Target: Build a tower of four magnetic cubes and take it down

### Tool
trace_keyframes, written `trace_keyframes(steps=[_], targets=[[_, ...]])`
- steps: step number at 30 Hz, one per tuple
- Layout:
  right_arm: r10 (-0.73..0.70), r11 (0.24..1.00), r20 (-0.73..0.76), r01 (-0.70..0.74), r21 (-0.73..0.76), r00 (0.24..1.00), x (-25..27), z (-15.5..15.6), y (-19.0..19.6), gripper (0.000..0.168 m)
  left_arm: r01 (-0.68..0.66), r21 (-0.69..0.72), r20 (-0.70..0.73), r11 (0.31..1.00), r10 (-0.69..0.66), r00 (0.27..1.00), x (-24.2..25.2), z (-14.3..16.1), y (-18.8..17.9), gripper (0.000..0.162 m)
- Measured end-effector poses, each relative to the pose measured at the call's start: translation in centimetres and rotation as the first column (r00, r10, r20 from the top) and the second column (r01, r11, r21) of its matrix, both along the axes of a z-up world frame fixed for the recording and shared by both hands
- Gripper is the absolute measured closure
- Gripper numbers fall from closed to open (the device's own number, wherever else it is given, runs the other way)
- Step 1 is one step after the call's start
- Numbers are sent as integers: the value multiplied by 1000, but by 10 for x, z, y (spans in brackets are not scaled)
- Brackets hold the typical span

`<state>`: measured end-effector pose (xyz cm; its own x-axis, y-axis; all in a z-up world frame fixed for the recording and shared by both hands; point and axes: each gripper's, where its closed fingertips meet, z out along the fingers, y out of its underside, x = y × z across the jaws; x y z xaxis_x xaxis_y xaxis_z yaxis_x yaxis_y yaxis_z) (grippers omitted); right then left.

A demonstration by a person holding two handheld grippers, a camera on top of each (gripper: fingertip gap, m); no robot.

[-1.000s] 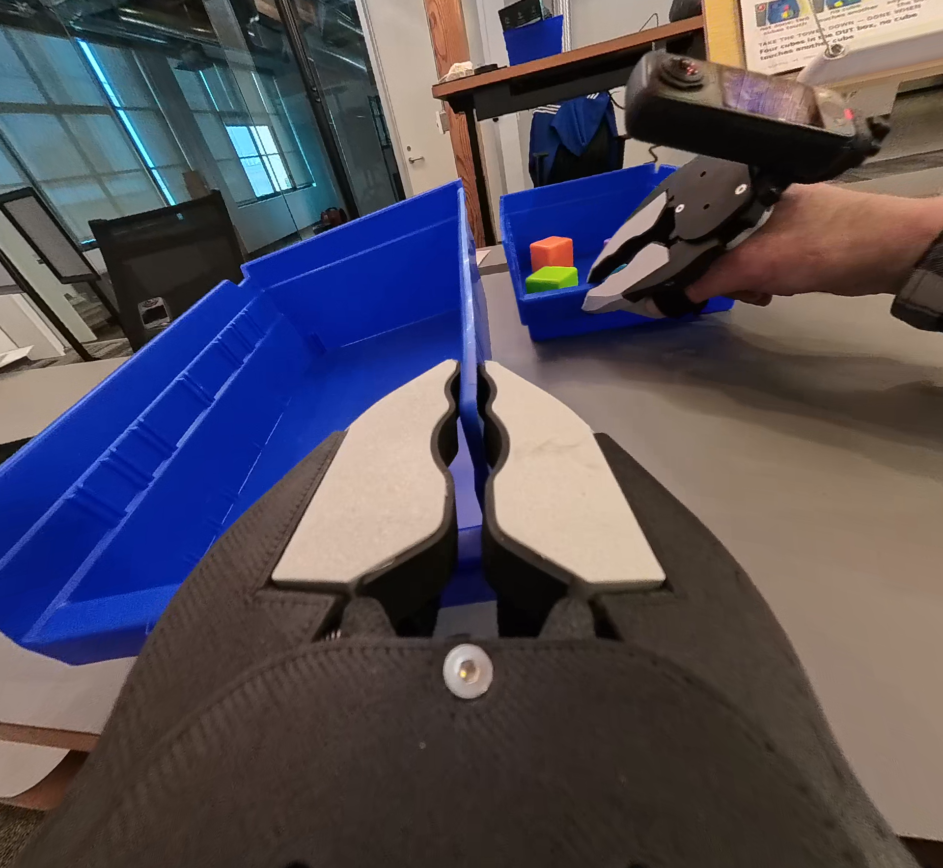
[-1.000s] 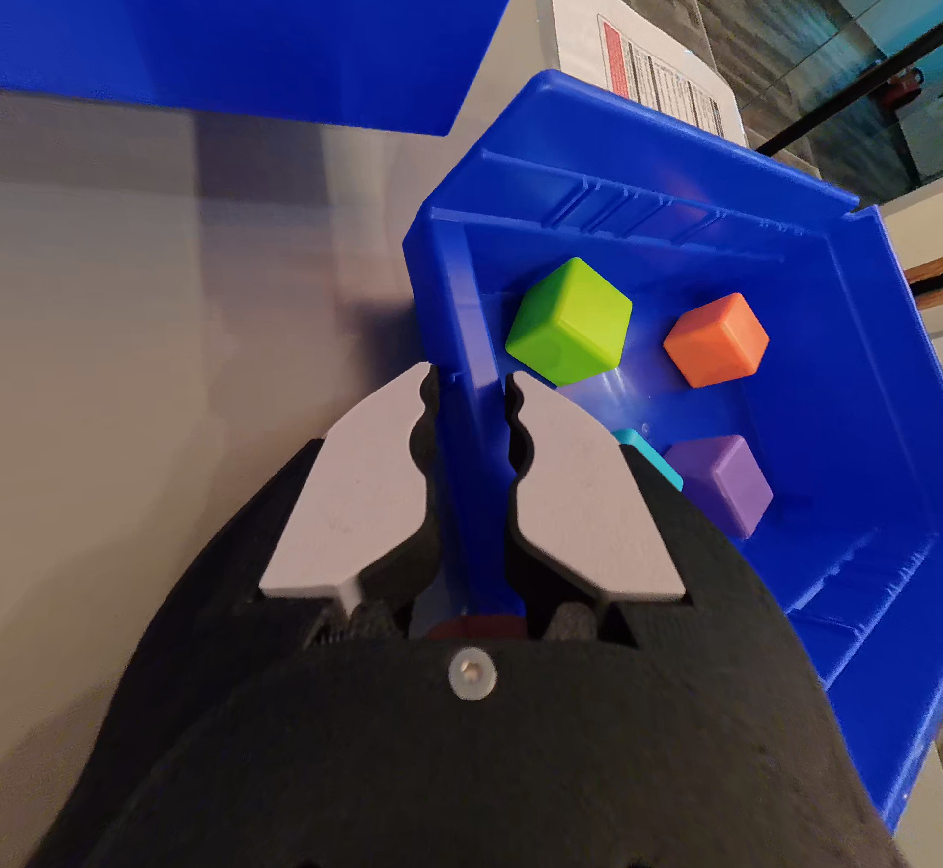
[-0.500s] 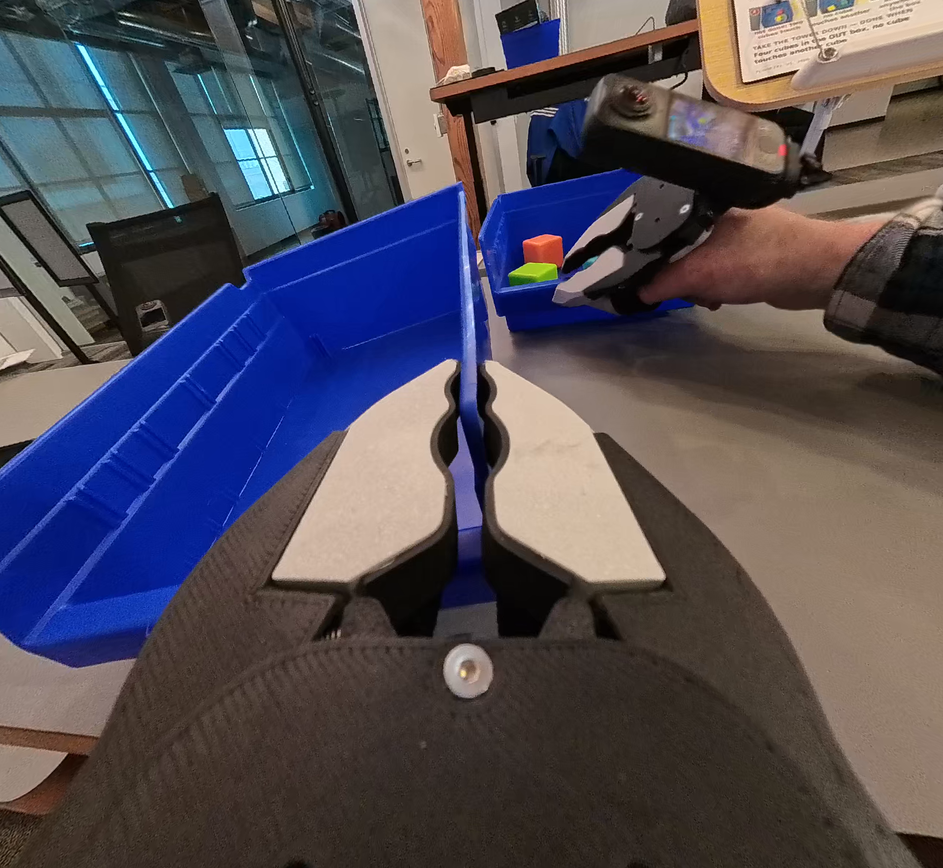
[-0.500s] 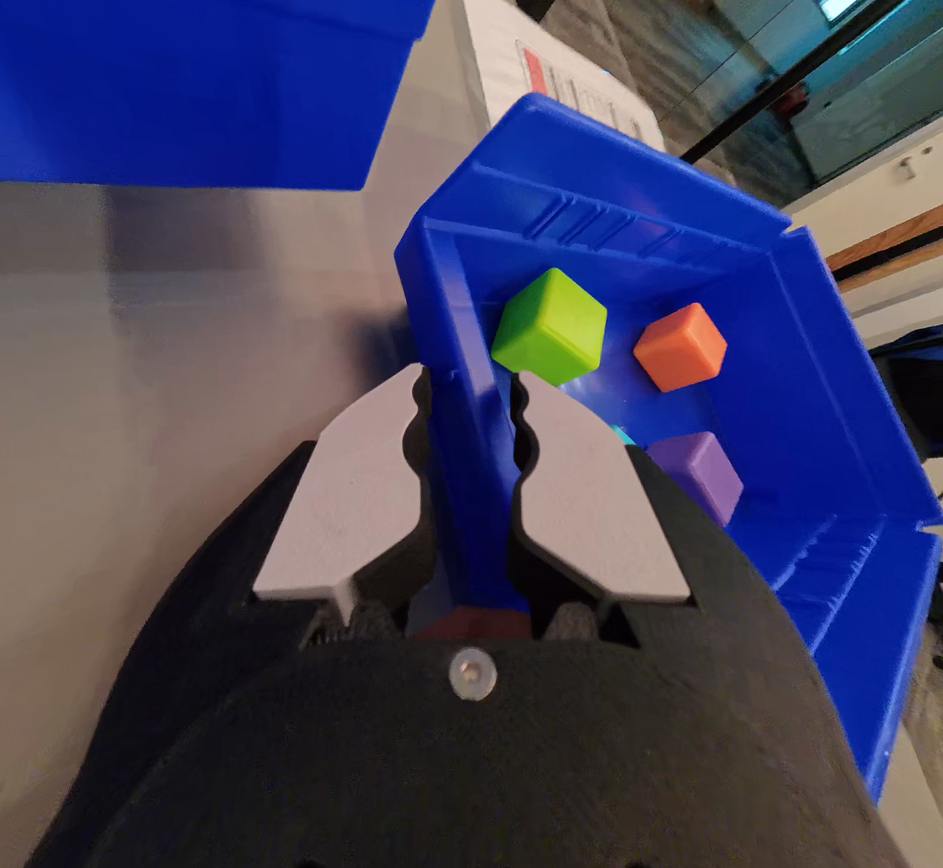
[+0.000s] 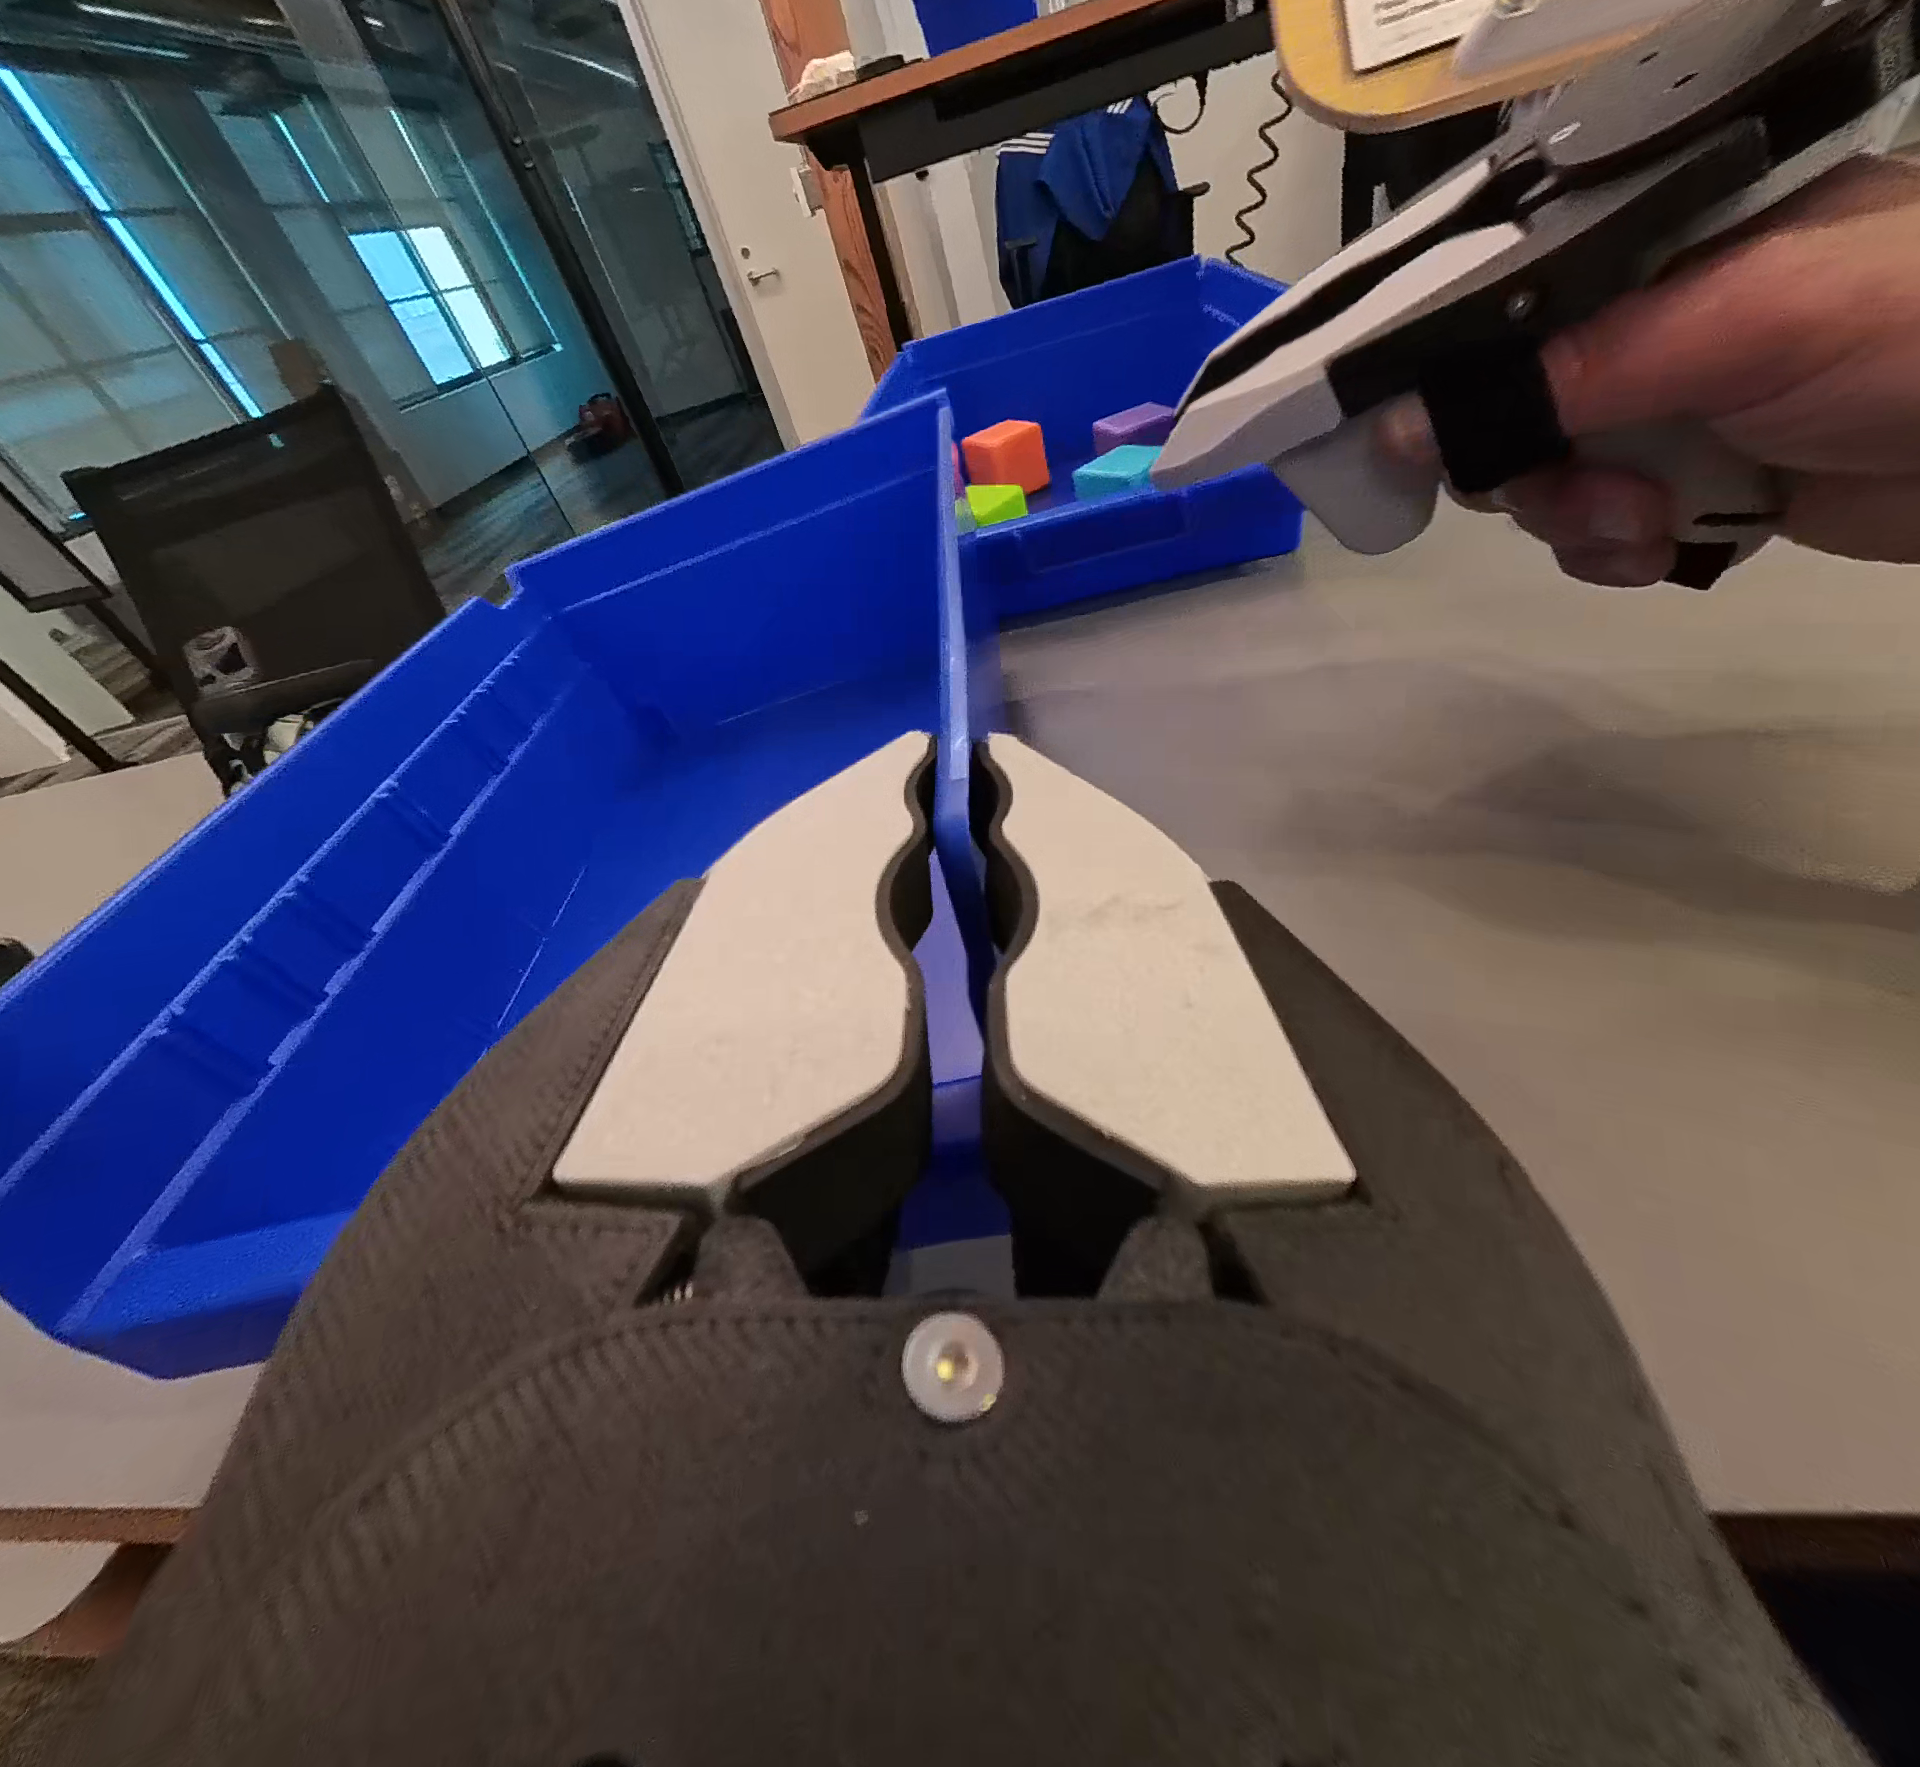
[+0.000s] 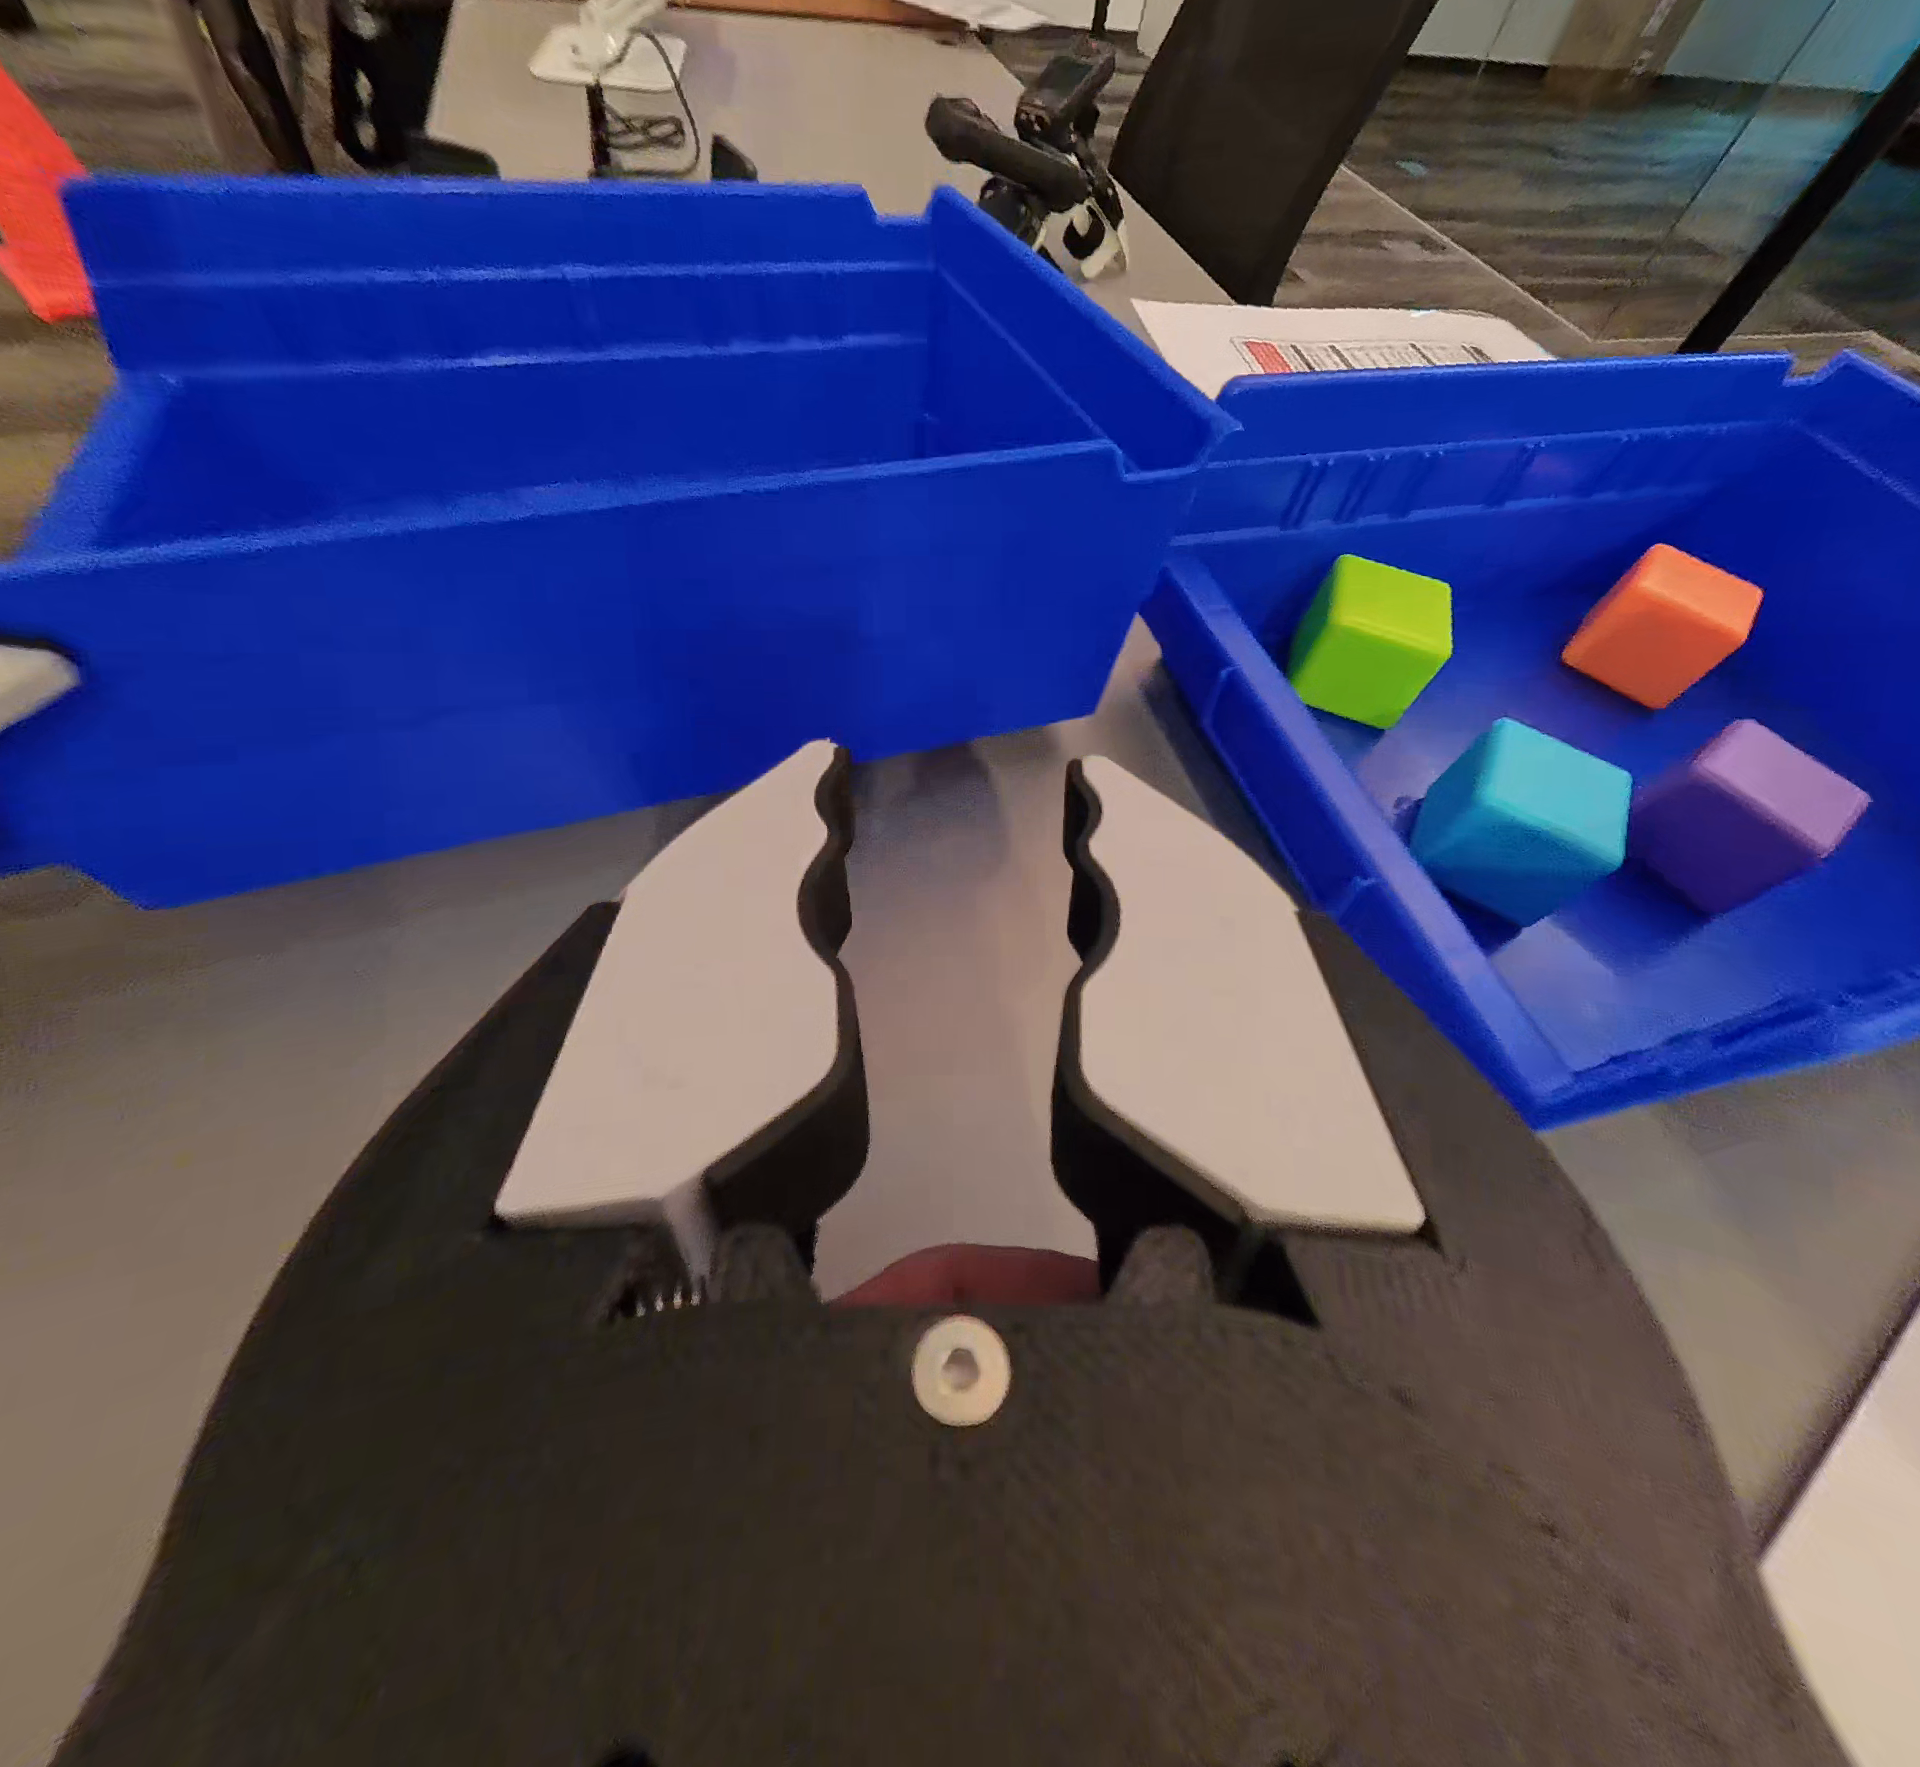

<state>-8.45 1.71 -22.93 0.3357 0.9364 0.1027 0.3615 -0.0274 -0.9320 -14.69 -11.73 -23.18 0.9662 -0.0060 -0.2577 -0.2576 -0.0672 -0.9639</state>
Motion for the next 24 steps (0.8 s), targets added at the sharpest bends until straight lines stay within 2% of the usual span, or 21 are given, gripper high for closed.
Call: trace_keyframes(steps=[6, 10, 14, 20, 24], targets=[[-21, 992, -111, 7, -124, 994, 16, 17, -30, 124, 30, -15, -10, 999, -30, 999, 22, -4, -10, 158], [-57, 980, -137, 29, -198, 989, 22, 19, -44, 113, 53, -12, -5, 998, -54, 999, 38, -4, -12, 158], [-87, 976, -146, 55, -209, 986, 27, 18, -56, 104, 97, -26, 0, 995, -97, 995, 57, -8, -15, 156], [-112, 964, -107, 82, -251, 988, 35, 3, -61, 102, 213, -56, 17, 975, -213, 977, 90, -14, -19, 148], [-109, 973, -72, 92, -212, 991, 35, 3, -66, 101, 277, -46, 48, 960, -275, 960, 100, -10, -23, 143]])
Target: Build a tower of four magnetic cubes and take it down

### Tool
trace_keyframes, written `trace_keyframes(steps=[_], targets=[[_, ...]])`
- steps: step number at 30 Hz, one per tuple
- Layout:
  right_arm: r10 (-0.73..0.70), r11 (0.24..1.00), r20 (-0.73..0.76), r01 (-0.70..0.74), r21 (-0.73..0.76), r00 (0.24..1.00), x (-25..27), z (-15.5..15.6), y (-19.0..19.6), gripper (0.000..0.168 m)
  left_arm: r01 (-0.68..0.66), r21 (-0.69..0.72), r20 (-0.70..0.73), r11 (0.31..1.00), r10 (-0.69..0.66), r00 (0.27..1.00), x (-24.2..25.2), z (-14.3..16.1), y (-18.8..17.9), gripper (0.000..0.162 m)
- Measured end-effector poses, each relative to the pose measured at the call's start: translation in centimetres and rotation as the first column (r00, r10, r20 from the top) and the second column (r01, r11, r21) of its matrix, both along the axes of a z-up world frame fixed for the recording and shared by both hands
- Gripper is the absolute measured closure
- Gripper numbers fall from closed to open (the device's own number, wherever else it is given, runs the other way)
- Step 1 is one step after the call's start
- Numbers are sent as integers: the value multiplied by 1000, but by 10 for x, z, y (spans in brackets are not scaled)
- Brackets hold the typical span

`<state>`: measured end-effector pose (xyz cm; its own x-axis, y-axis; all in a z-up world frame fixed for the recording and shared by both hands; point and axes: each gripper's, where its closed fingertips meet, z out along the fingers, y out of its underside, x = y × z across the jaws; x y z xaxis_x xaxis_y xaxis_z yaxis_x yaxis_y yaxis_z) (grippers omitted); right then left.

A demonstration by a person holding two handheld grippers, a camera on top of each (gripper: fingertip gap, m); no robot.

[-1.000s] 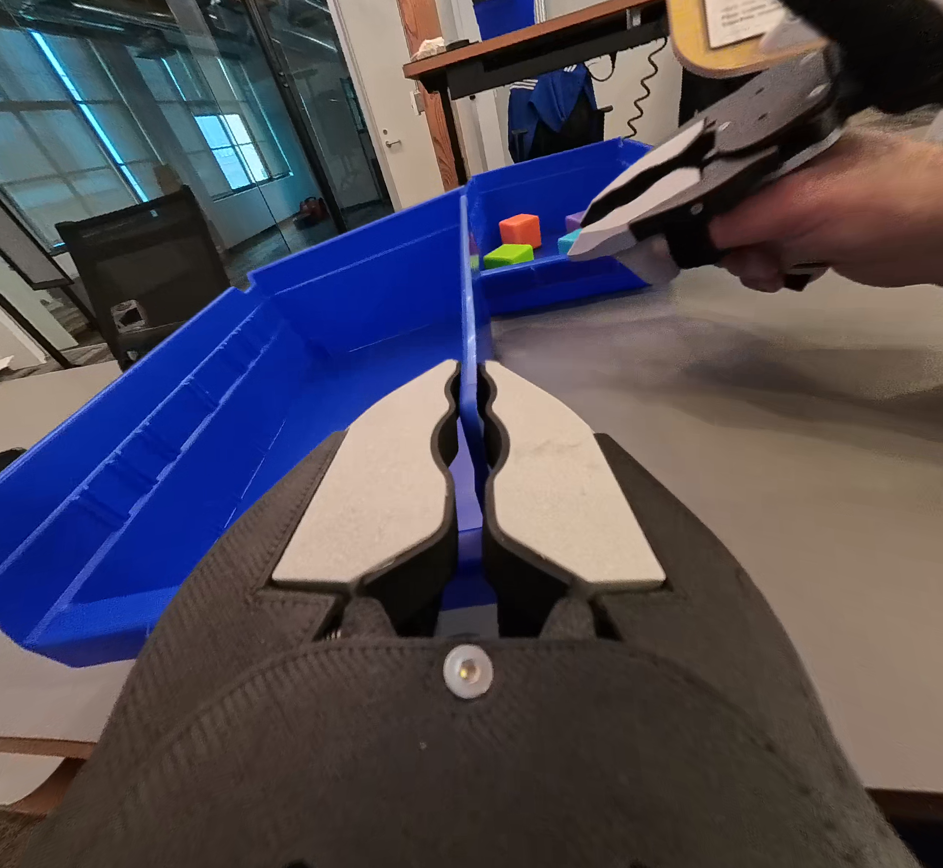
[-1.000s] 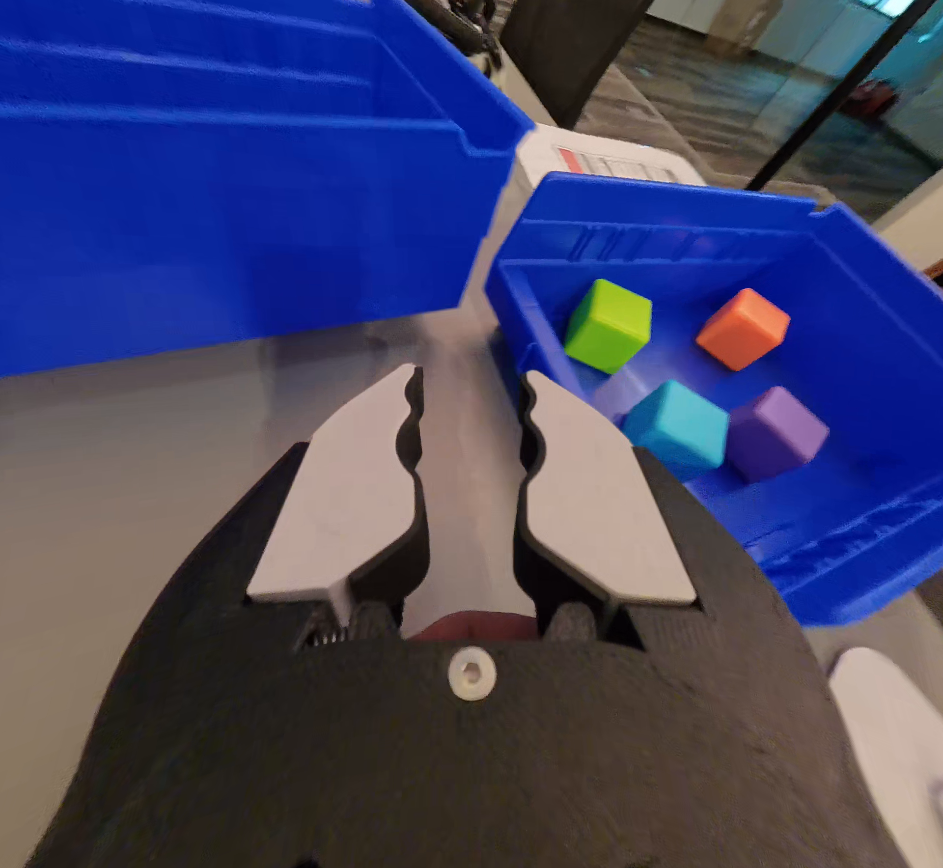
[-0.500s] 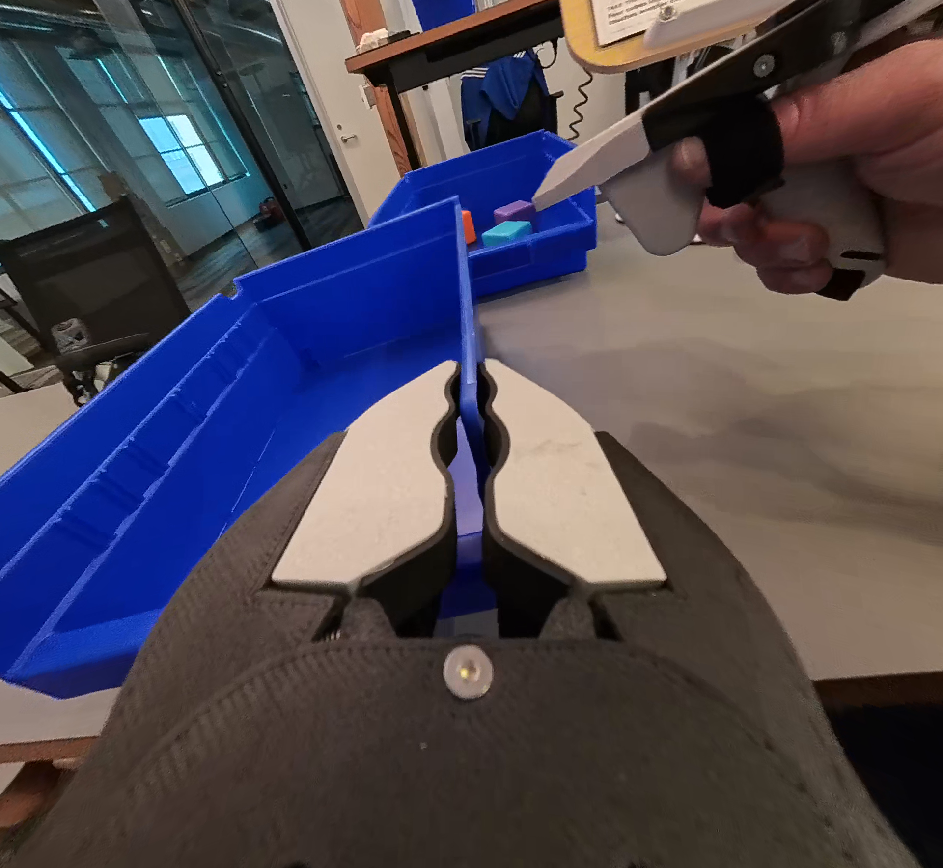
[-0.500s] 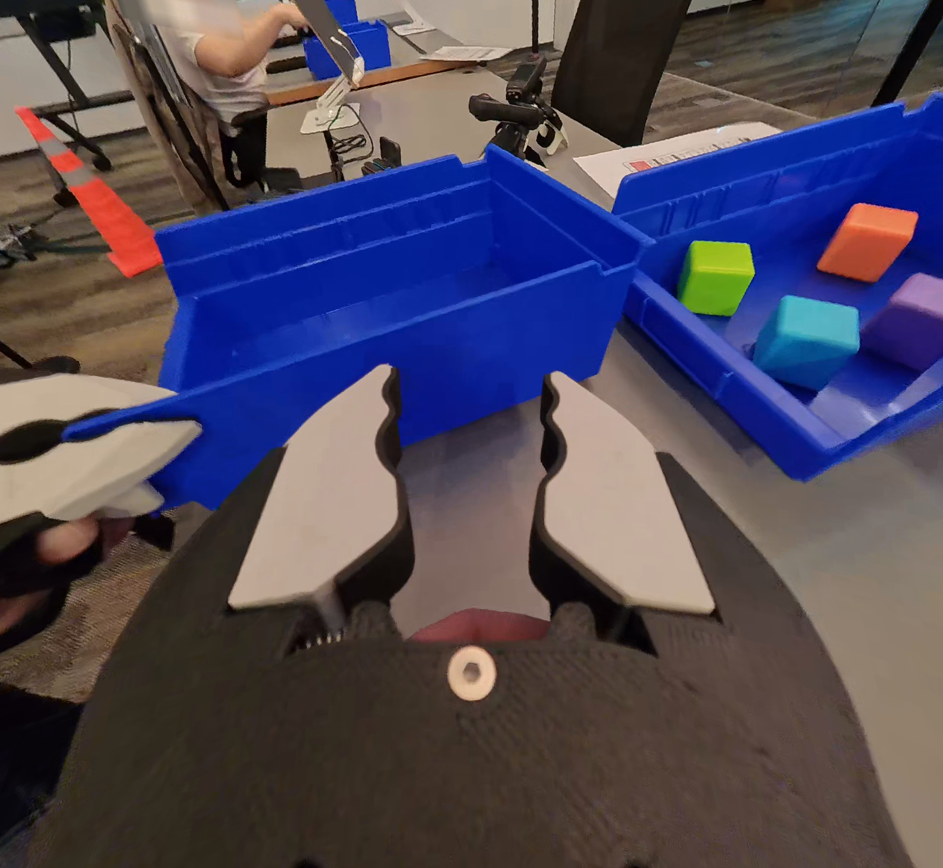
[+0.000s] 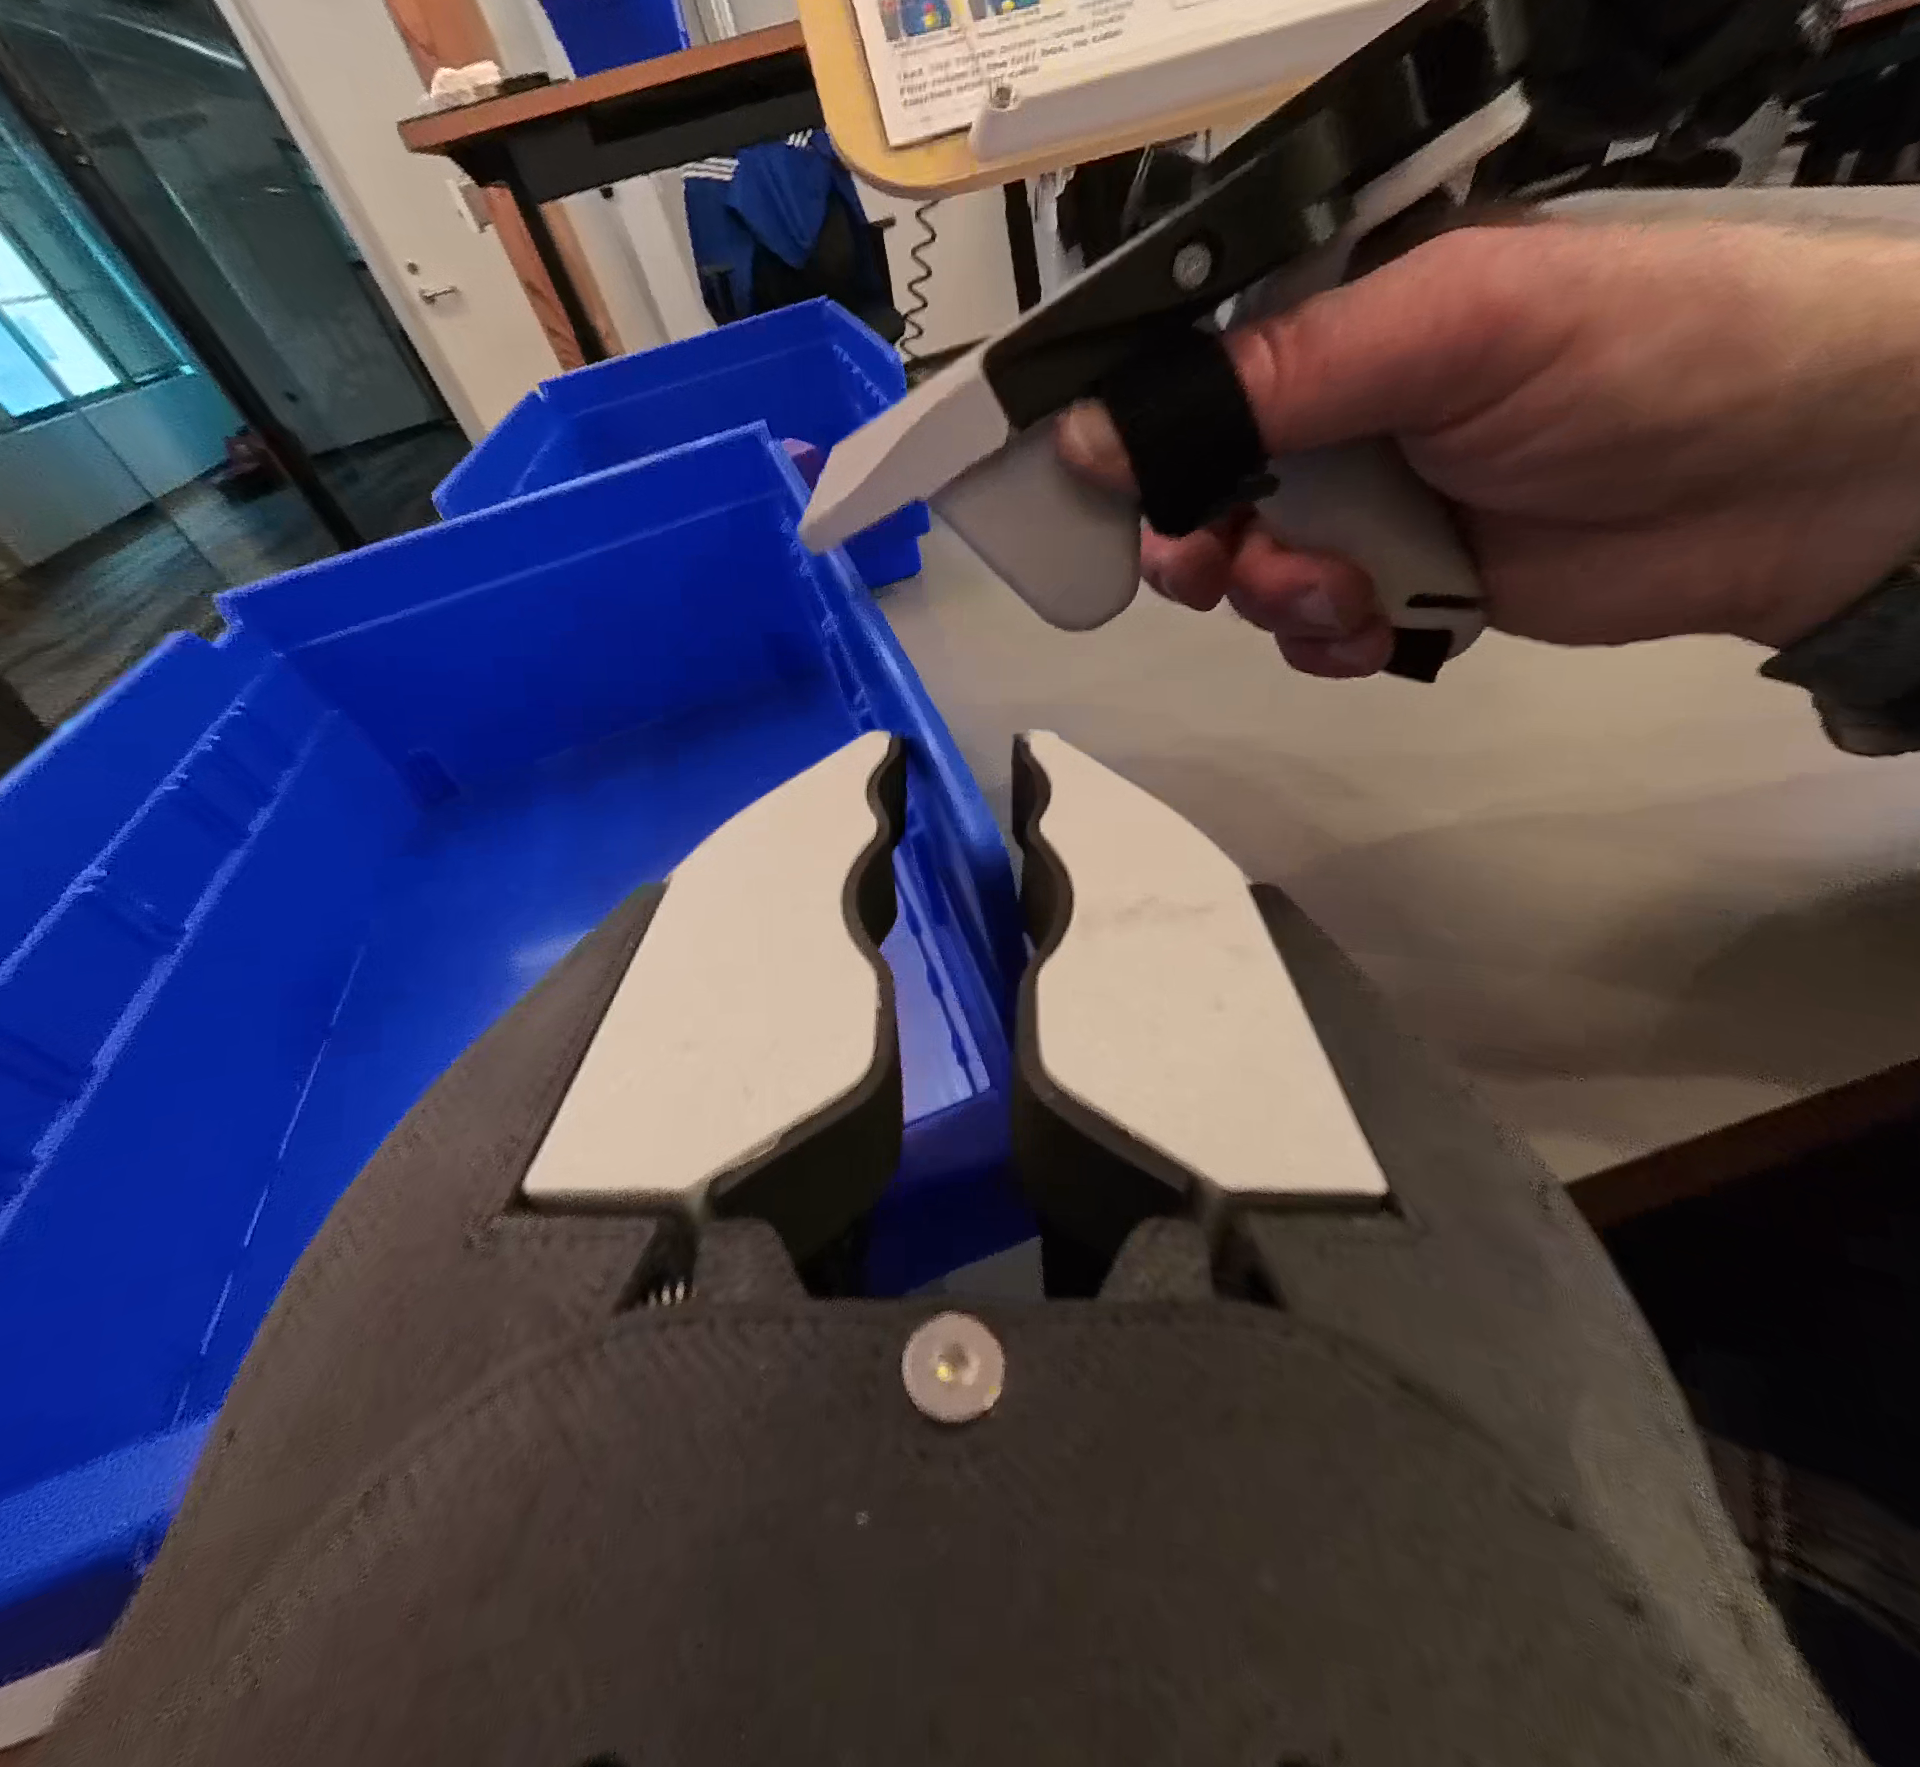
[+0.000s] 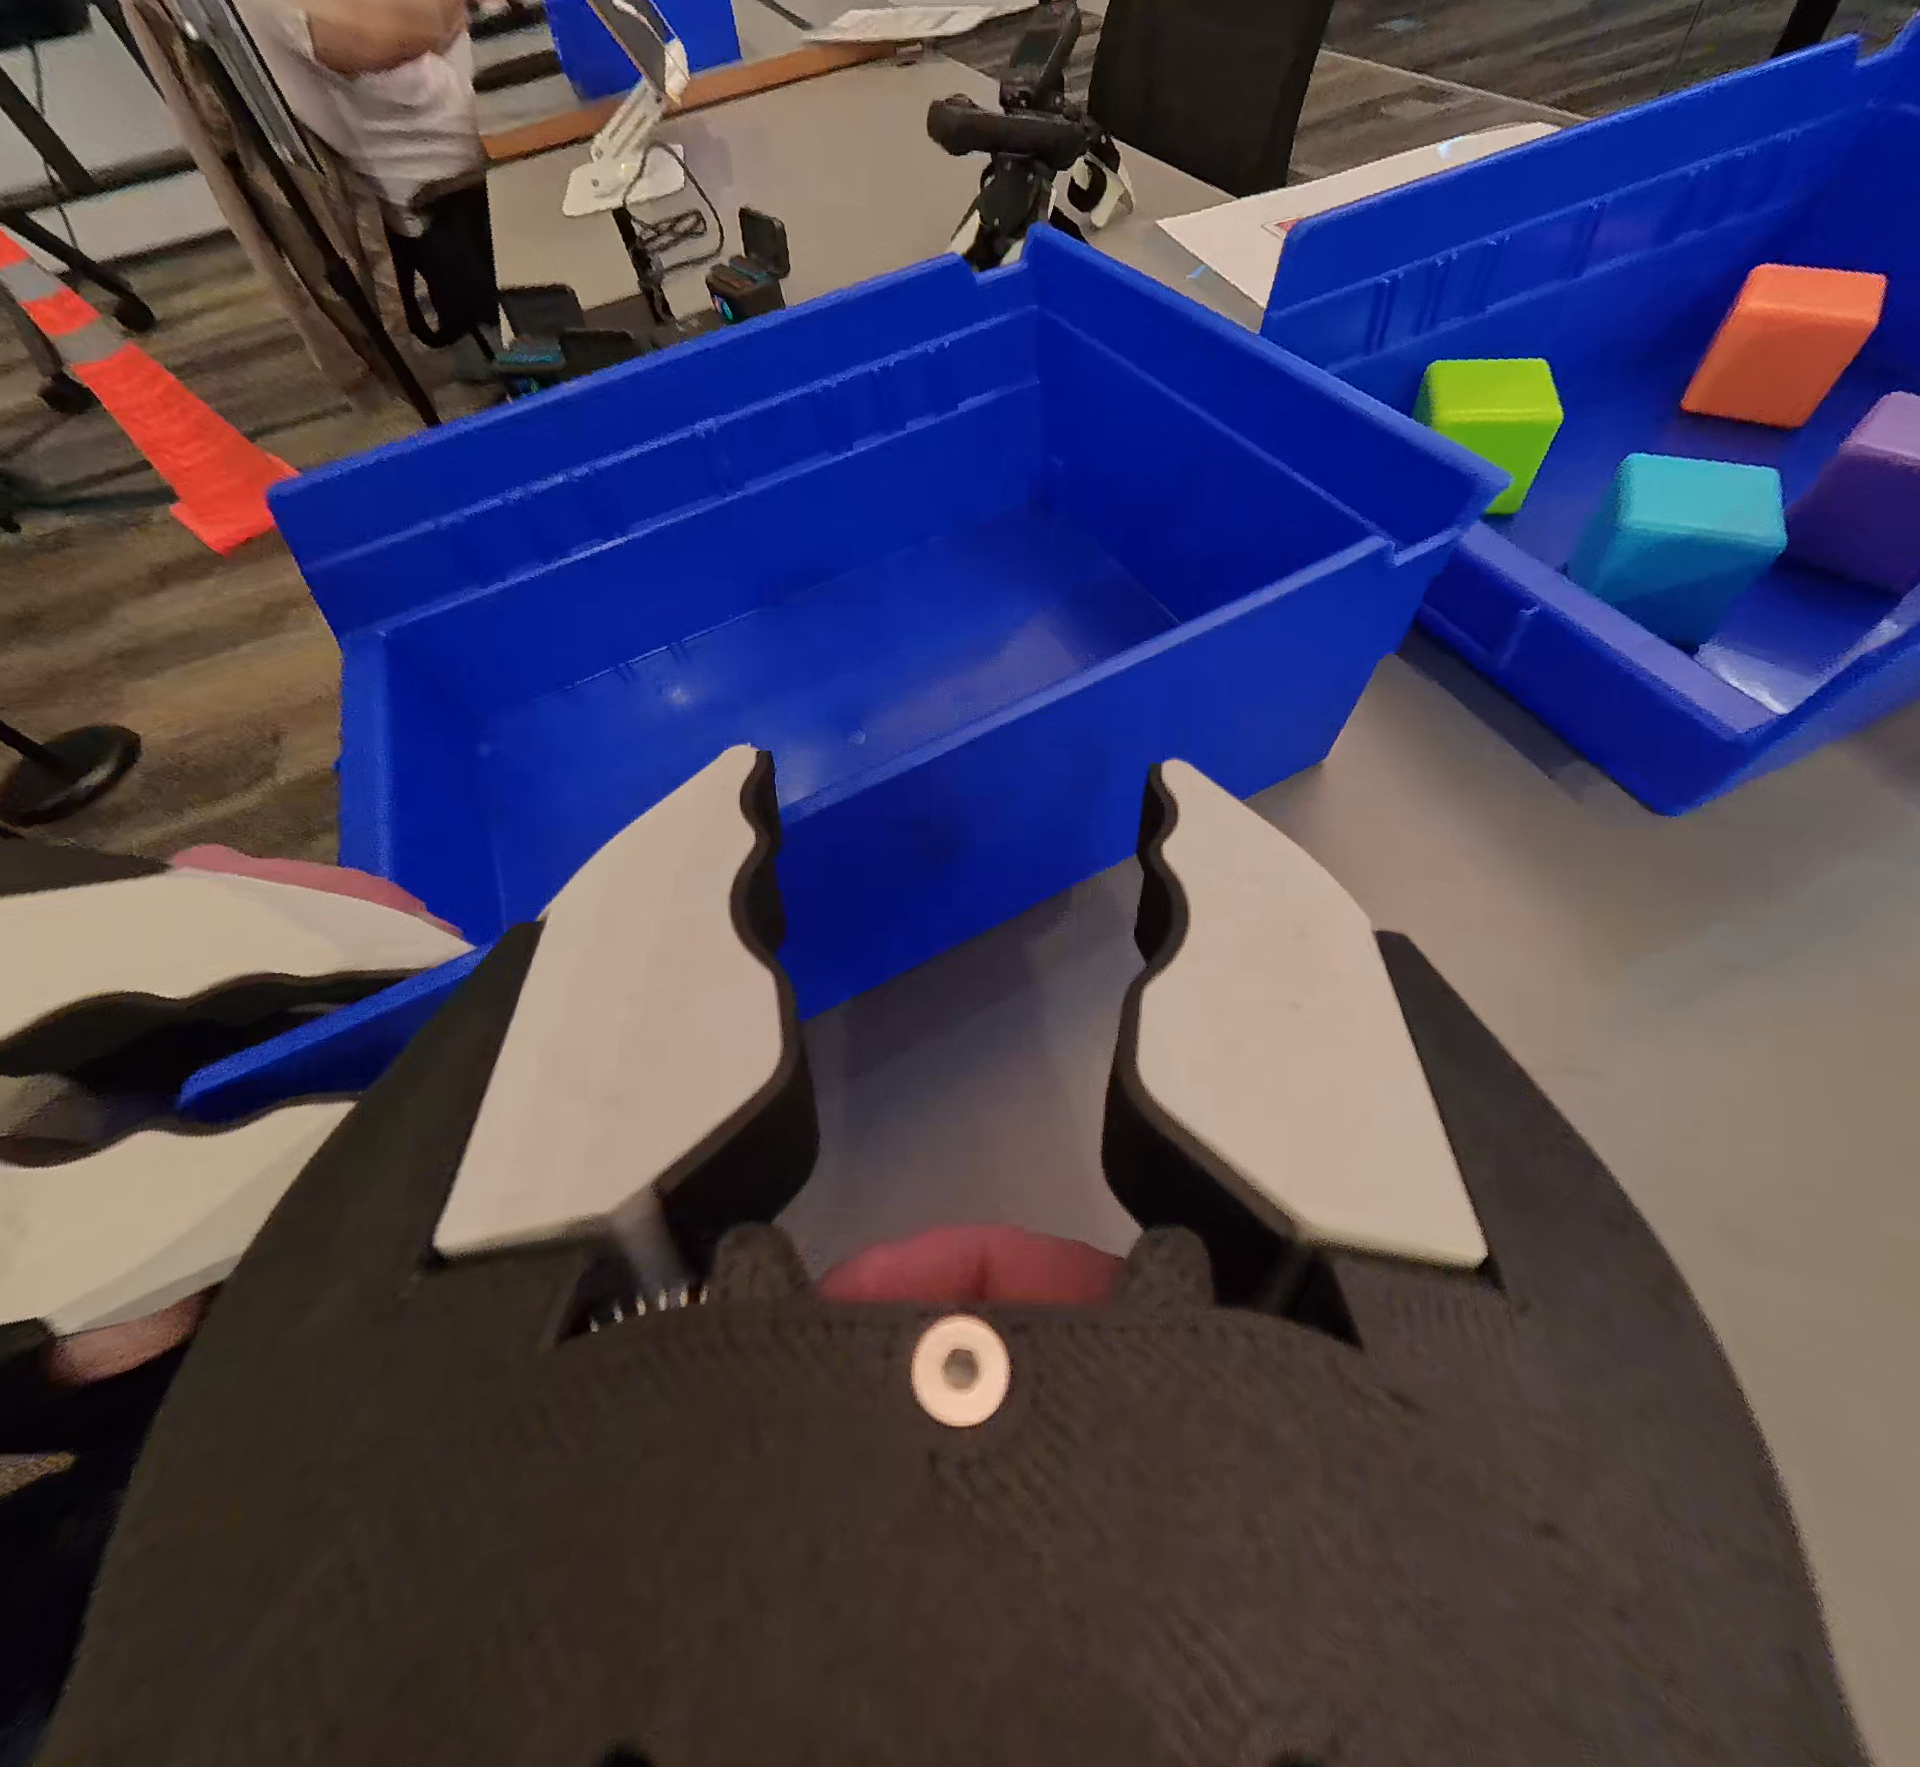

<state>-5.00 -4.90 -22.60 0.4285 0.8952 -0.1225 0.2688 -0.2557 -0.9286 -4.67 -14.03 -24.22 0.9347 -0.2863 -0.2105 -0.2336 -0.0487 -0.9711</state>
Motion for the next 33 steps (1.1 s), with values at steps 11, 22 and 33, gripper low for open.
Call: trace_keyframes(steps=[11, 22, 33], targets=[[17, 999, 55, -19, 39, 998, -6, -7, -16, 99, -297, 173, -27, 939, 306, 952, -104, 62, -21, 139], [32, 998, 66, -35, 46, 997, -11, -9, -25, 99, -486, -9, -54, 874, 484, 873, -195, 14, -6, 129], [54, 998, 63, -55, 12, 997, -12, -12, -30, 112, -336, -76, 76, 939, 341, 937, -186, 3, 1, 162]])
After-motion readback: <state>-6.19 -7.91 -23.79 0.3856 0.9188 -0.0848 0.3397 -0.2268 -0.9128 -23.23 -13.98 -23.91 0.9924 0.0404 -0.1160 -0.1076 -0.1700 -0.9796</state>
